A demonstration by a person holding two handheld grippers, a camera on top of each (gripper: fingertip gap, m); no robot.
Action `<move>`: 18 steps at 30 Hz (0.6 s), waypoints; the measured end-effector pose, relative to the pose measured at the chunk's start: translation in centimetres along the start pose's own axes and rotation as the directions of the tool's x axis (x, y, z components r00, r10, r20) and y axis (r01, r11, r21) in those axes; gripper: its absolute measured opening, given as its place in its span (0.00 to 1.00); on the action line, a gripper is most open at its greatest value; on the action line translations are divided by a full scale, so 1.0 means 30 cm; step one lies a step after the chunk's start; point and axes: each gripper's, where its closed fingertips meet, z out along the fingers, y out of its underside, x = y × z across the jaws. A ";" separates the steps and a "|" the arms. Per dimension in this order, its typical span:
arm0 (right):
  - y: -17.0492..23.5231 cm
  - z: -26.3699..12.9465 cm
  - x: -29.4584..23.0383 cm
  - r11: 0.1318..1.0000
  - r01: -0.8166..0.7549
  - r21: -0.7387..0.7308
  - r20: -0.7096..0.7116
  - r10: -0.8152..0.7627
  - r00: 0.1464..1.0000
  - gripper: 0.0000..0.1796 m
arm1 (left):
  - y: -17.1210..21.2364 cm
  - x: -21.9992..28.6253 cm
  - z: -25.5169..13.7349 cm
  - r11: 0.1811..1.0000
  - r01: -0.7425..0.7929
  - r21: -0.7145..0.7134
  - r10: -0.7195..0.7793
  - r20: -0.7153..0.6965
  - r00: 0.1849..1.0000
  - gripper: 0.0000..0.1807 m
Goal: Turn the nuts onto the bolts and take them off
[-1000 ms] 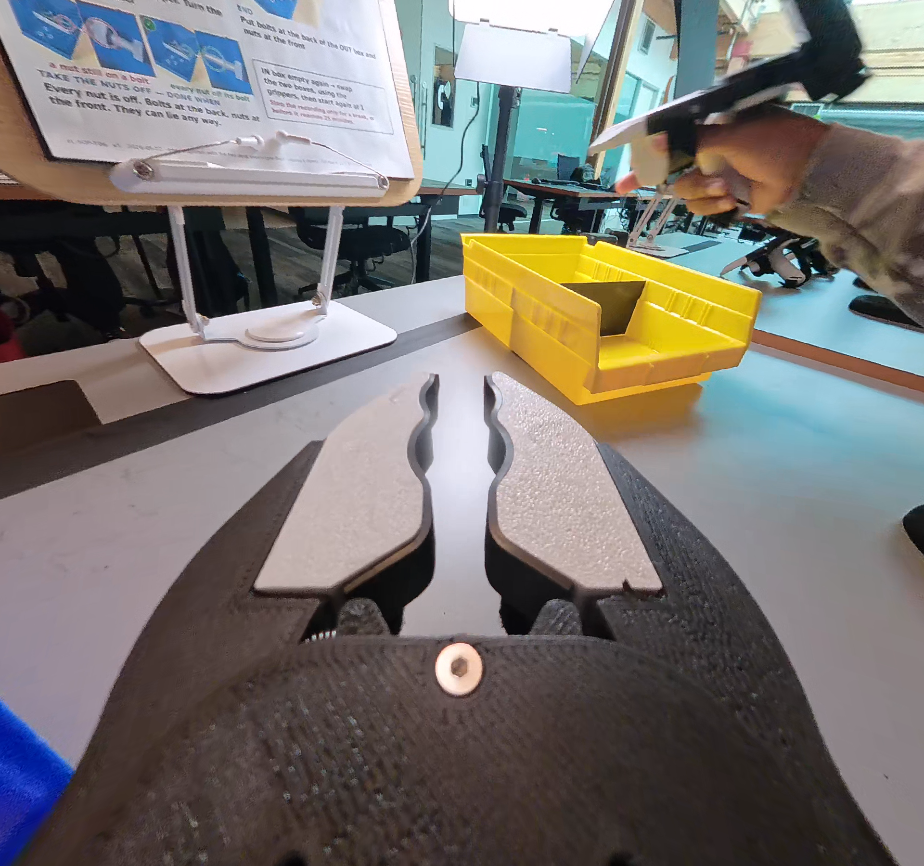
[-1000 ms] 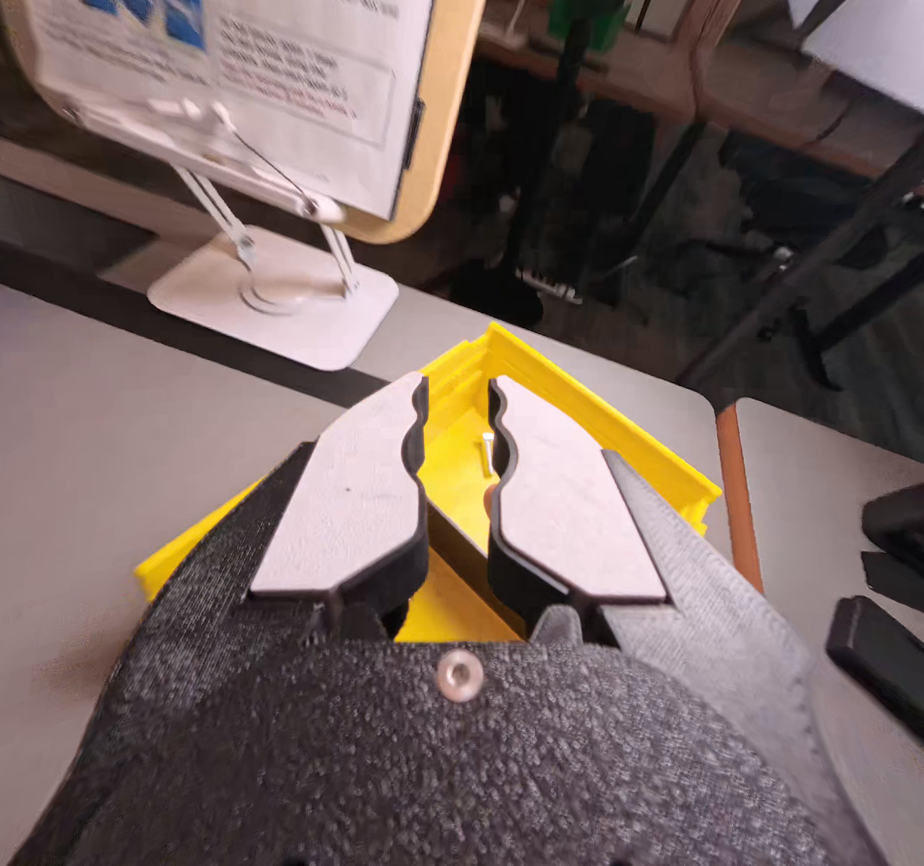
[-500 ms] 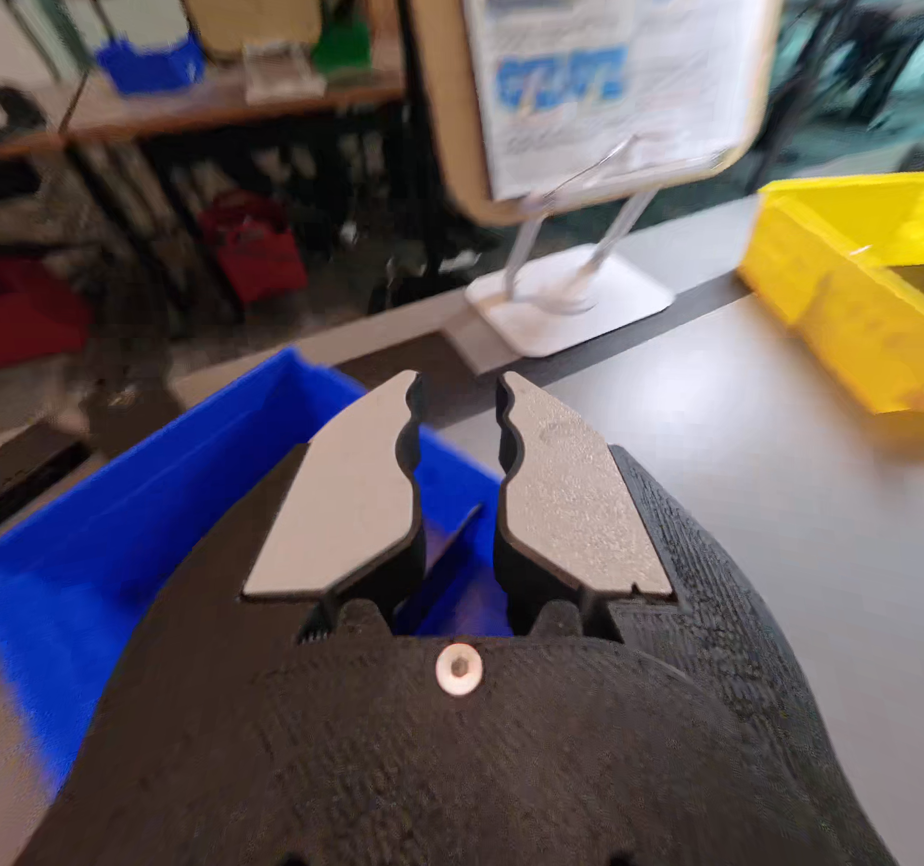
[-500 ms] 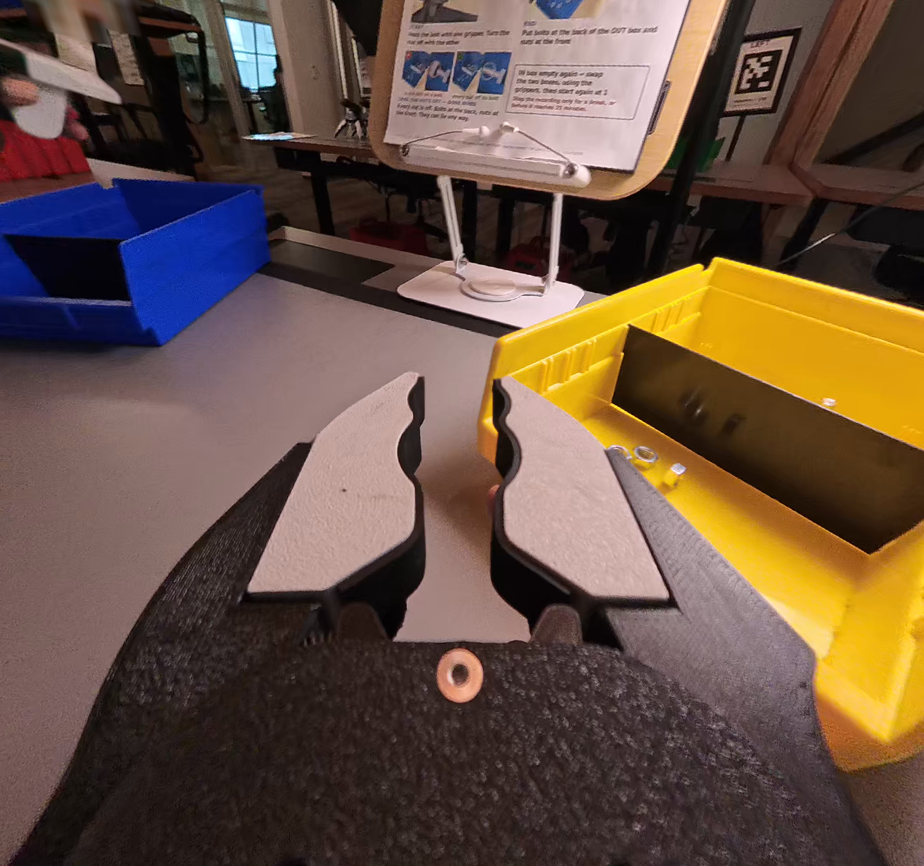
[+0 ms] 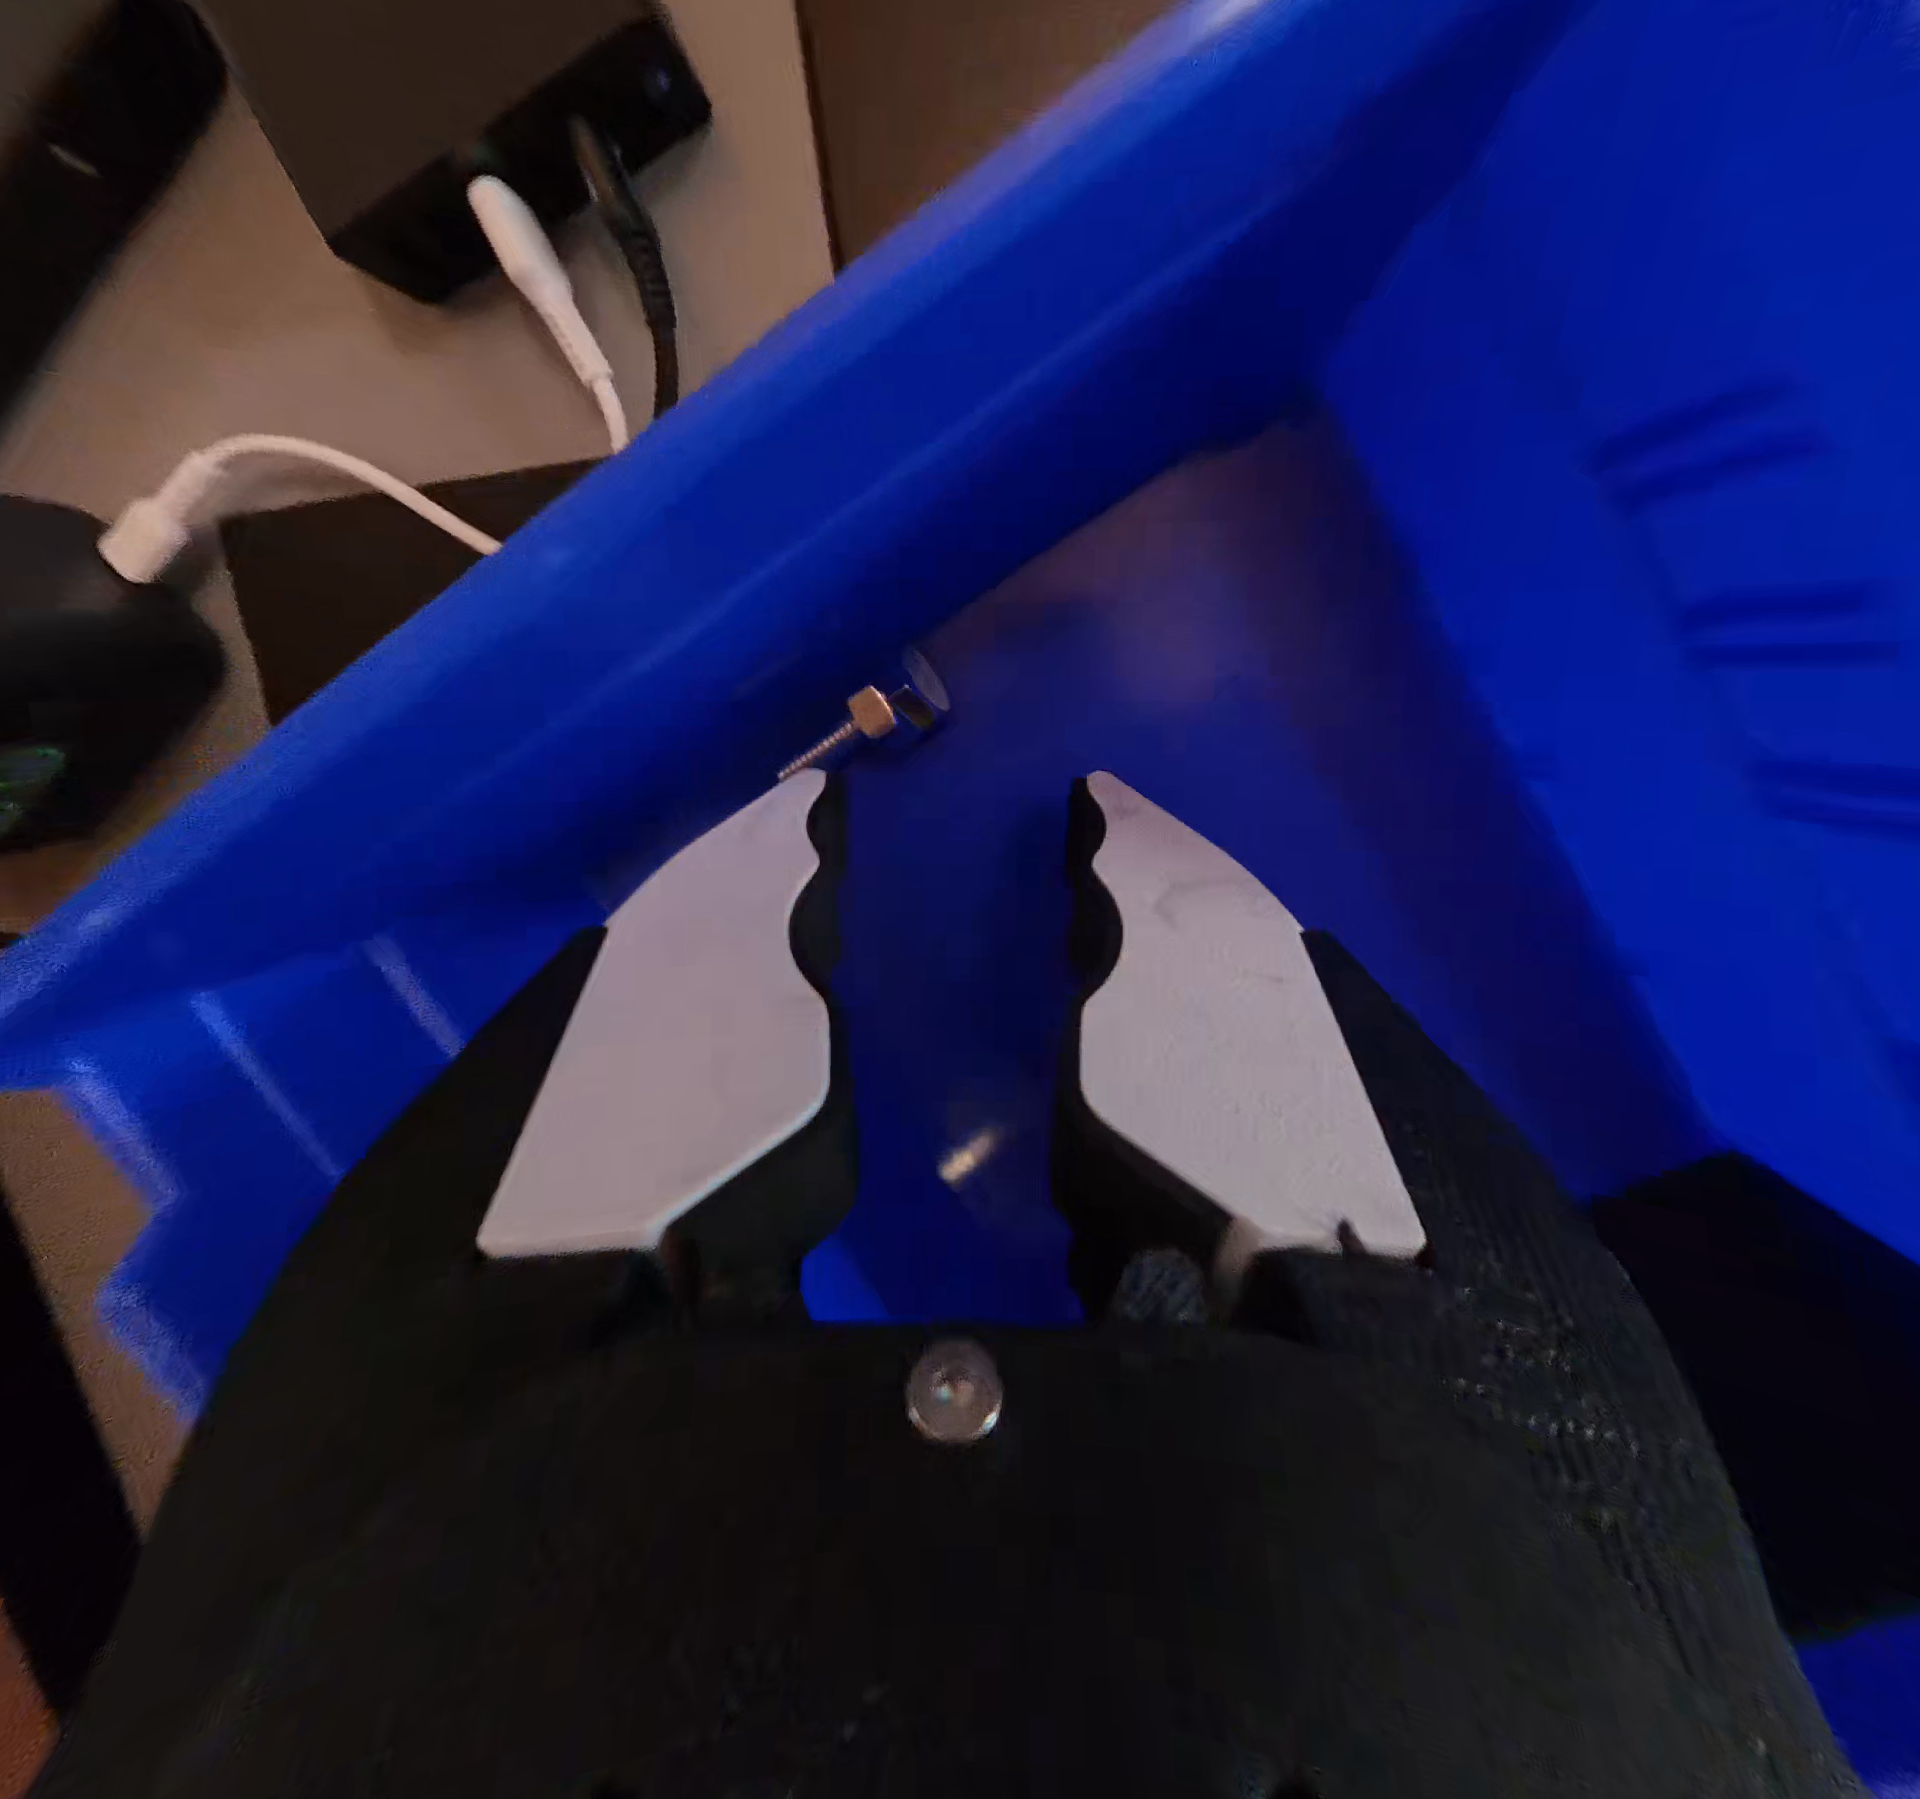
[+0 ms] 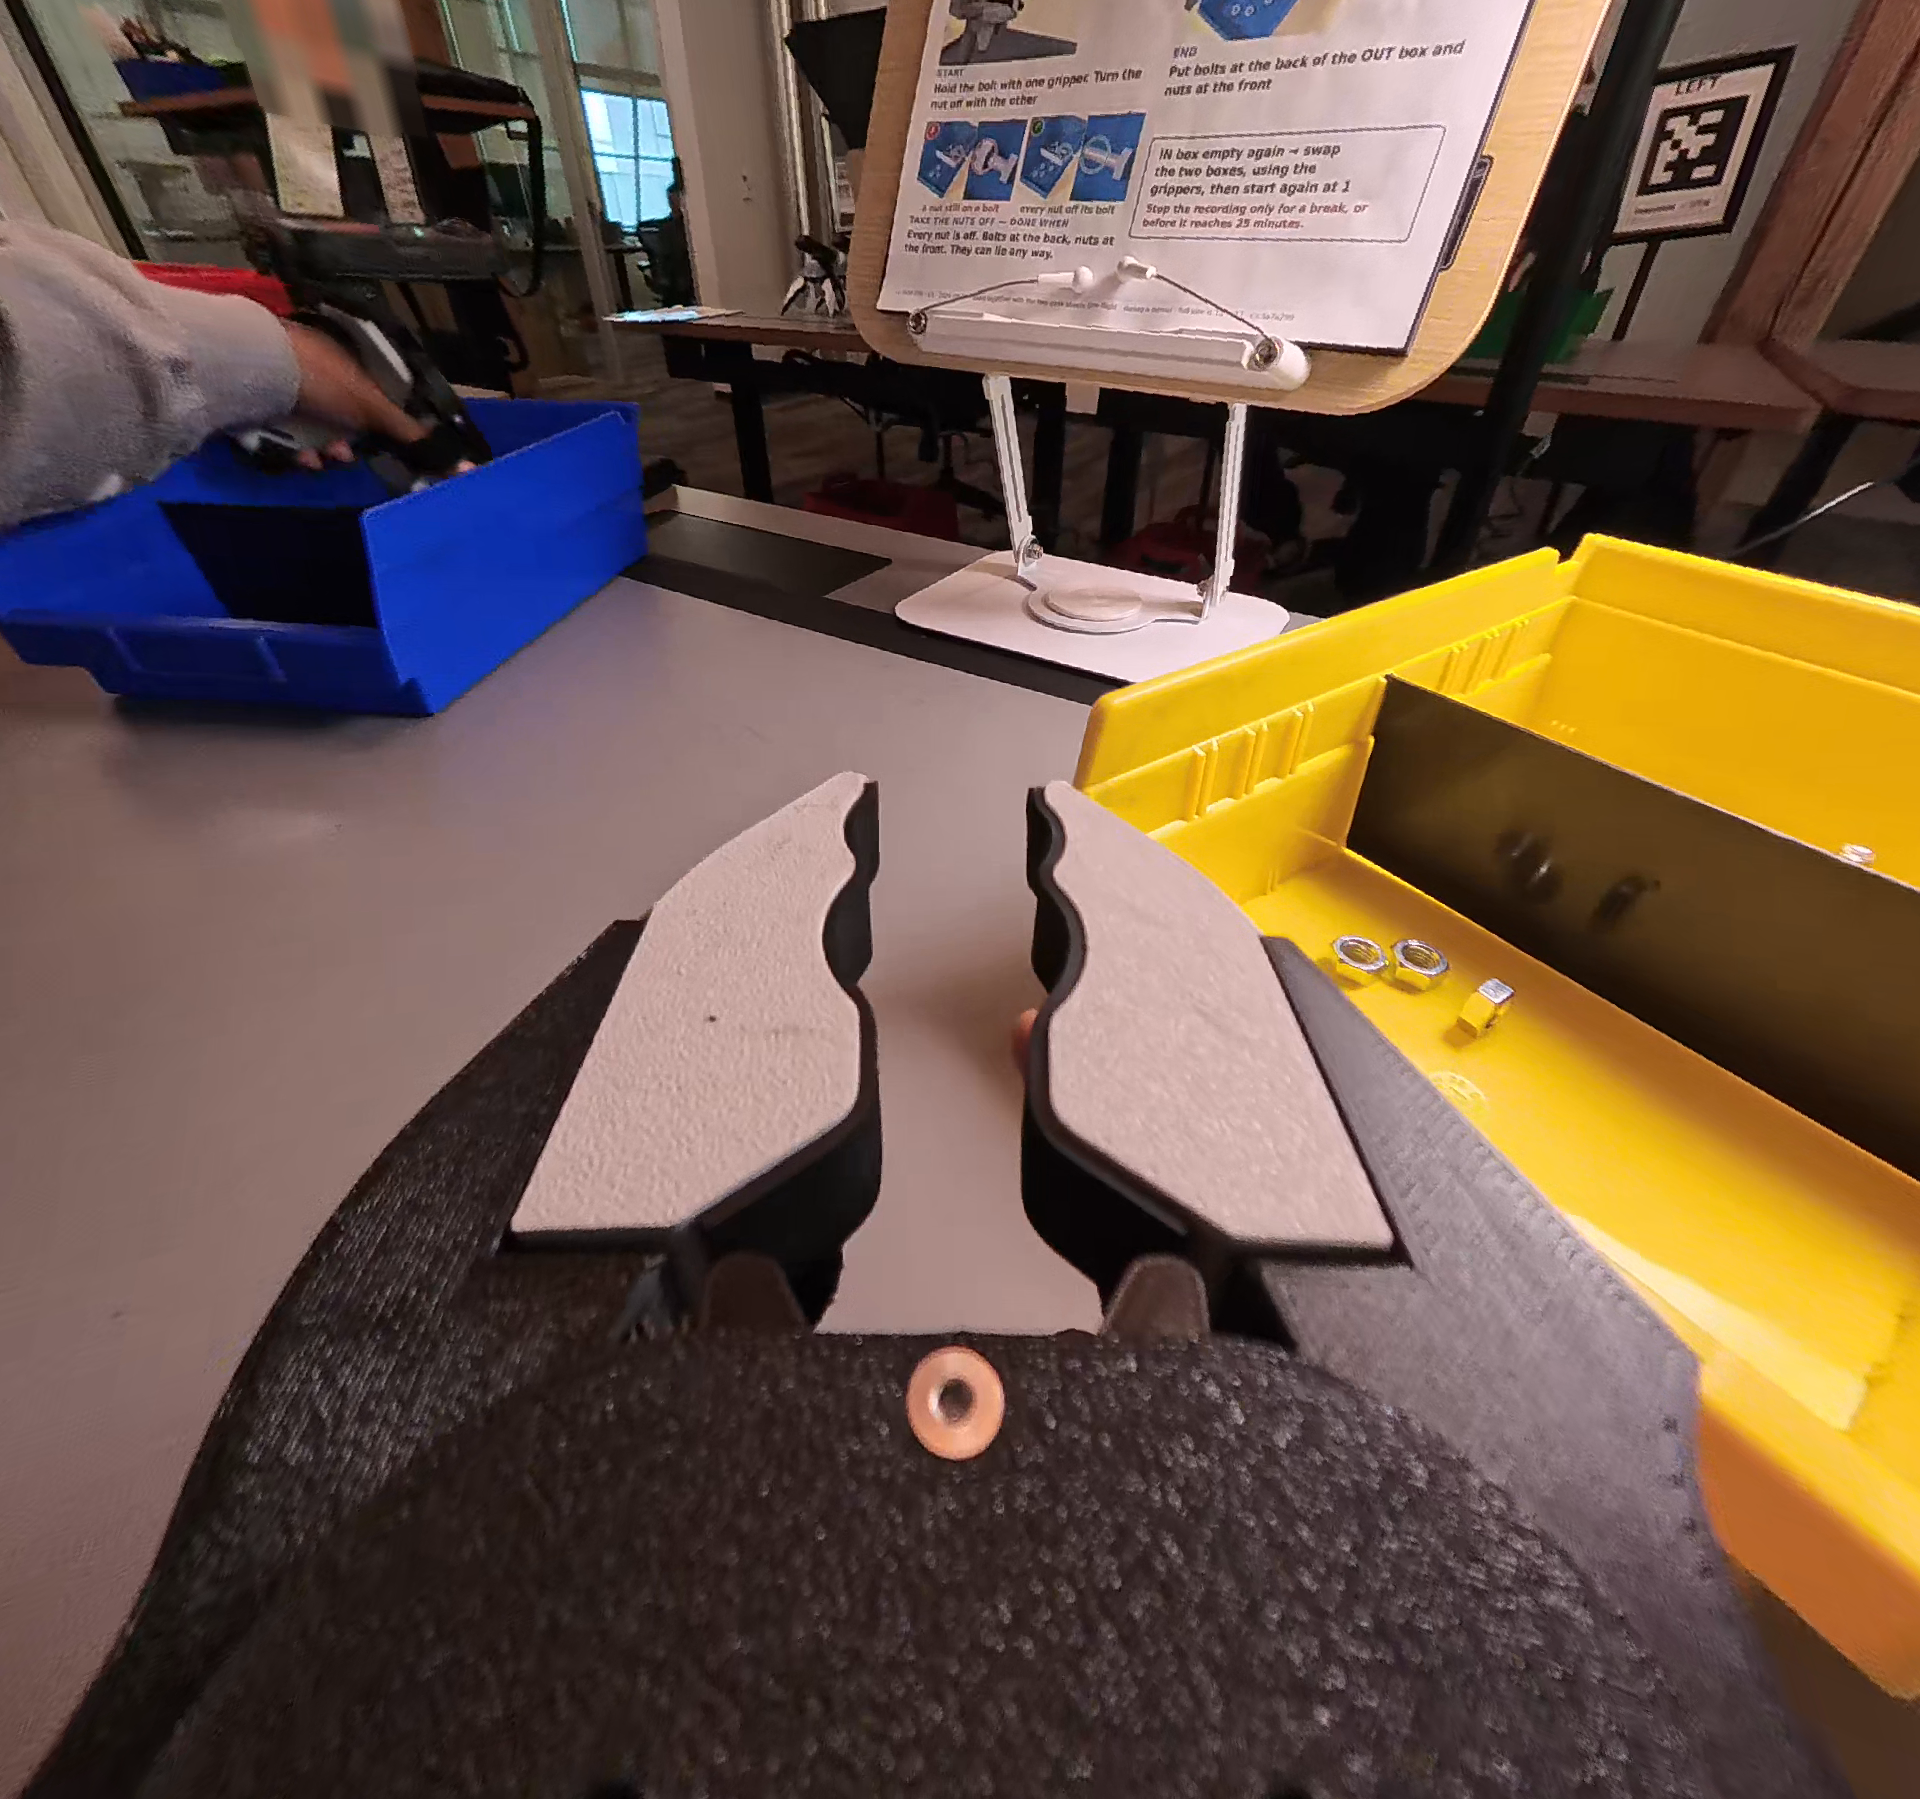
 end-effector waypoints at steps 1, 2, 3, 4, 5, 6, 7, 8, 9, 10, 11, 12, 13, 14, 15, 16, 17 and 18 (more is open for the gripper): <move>0.006 0.001 0.006 1.000 -0.006 -0.005 0.001 0.006 1.000 0.15 | -0.001 -0.006 0.018 0.999 0.040 -0.010 -0.040 -0.002 0.999 0.25; 0.012 0.002 0.011 1.000 -0.012 -0.011 0.003 0.012 1.000 0.15 | -0.005 -0.017 0.032 0.998 0.068 -0.009 -0.068 0.007 0.998 0.26; 0.018 0.001 0.013 1.000 -0.015 -0.015 0.005 0.015 1.000 0.15 | -0.008 -0.029 0.043 0.996 0.089 -0.005 -0.089 0.021 0.996 0.26; 0.024 -0.002 0.013 1.000 -0.016 -0.020 0.007 0.016 1.000 0.15 | -0.008 -0.038 0.053 0.995 0.103 -0.009 -0.102 0.028 0.994 0.25; 0.033 -0.002 0.012 1.000 -0.017 -0.023 0.008 0.017 1.000 0.14 | -0.006 -0.040 0.064 0.994 0.108 -0.014 -0.108 0.023 0.994 0.23; 0.039 -0.002 0.010 0.999 -0.016 -0.029 0.009 0.016 1.000 0.14 | -0.008 -0.048 0.071 0.994 0.108 -0.007 -0.108 0.036 0.994 0.22; 0.046 -0.003 0.009 0.999 -0.014 -0.032 0.011 0.015 1.000 0.14 | -0.010 -0.058 0.073 0.995 0.097 0.002 -0.097 0.054 0.994 0.19; 0.049 -0.005 0.007 0.999 -0.012 -0.034 0.012 0.013 1.000 0.14 | -0.013 -0.058 0.074 0.996 0.089 0.010 -0.089 0.054 0.995 0.19; 0.052 -0.007 0.006 0.999 -0.011 -0.037 0.013 0.011 1.000 0.14 | -0.014 -0.056 0.074 0.997 0.077 0.018 -0.078 0.053 0.996 0.18; 0.054 -0.010 0.006 0.999 -0.010 -0.039 0.015 0.011 1.000 0.14 | -0.014 -0.056 0.073 0.998 0.060 0.024 -0.061 0.056 0.997 0.18; 0.057 -0.011 0.005 0.999 -0.010 -0.041 0.016 0.010 1.000 0.13 | -0.013 -0.055 0.072 0.999 0.043 0.030 -0.045 0.061 0.997 0.18; 0.059 -0.012 0.003 0.999 -0.007 -0.042 0.015 0.008 1.000 0.13 | -0.012 -0.051 0.070 0.999 0.030 0.038 -0.032 0.061 0.998 0.17; 0.060 -0.011 0.002 0.999 -0.003 -0.044 0.013 0.004 1.000 0.13 | -0.017 -0.044 0.063 0.998 0.015 0.059 -0.018 0.057 0.998 0.14; 0.062 -0.013 0.001 0.999 0.001 -0.043 0.011 0.000 1.000 0.13 | -0.025 -0.038 0.051 0.996 -0.001 0.084 -0.004 0.057 0.998 0.11; 0.063 -0.015 0.001 0.999 0.005 -0.042 0.008 -0.005 1.000 0.13 | -0.027 -0.030 0.040 0.995 -0.014 0.096 0.010 0.052 0.999 0.11; 0.063 -0.016 0.000 0.999 0.009 -0.040 0.006 -0.009 1.000 0.13 | -0.027 -0.020 0.028 0.994 -0.031 0.107 0.027 0.043 0.999 0.11; 0.063 -0.016 0.000 0.999 0.010 -0.041 0.004 -0.010 1.000 0.13 | -0.023 -0.017 0.016 0.993 -0.048 0.111 0.044 0.044 0.998 0.11; 0.064 -0.016 0.000 0.999 0.010 -0.042 0.003 -0.010 1.000 0.13 | -0.020 -0.017 0.003 0.991 -0.065 0.119 0.060 0.048 0.997 0.11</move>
